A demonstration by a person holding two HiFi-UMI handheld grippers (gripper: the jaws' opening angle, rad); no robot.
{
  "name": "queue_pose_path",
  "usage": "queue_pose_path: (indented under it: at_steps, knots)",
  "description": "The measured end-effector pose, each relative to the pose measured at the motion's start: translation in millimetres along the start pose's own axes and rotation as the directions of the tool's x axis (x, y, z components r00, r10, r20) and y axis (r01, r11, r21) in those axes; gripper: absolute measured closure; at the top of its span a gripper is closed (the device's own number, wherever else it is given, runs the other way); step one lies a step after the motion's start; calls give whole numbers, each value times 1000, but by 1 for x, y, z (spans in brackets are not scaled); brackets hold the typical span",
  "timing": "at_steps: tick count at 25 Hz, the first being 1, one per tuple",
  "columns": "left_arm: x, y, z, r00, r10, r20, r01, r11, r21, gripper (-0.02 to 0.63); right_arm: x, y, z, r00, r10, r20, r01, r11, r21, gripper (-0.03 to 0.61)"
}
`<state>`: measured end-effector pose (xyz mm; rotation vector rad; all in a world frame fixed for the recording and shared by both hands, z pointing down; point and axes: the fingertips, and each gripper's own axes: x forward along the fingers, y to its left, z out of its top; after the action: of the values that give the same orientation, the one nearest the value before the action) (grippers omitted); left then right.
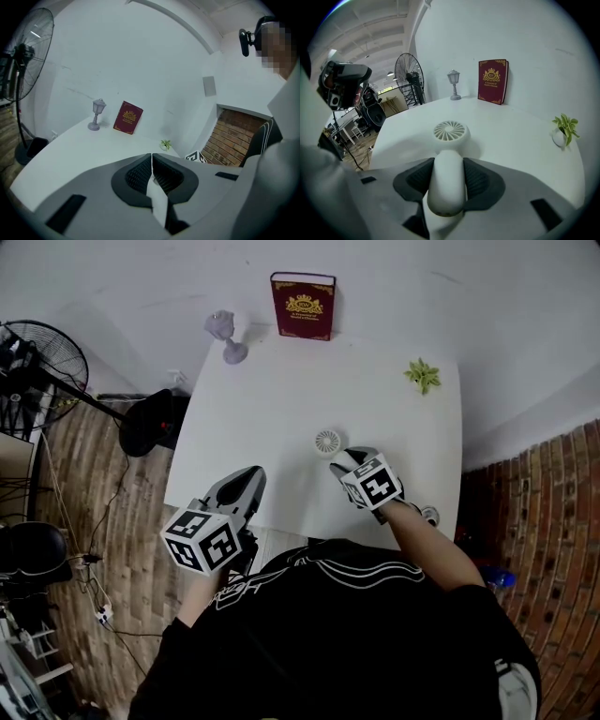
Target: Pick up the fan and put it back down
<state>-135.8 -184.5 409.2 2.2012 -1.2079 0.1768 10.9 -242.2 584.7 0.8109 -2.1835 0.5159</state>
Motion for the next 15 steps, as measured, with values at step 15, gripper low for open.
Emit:
queue_pose_path:
  at_steps: [15]
  knots:
    - [-1, 18, -7, 1000, 23, -13, -23, 1000, -13, 580, 10, -4, -11, 999, -15, -41, 13, 998, -54, 377]
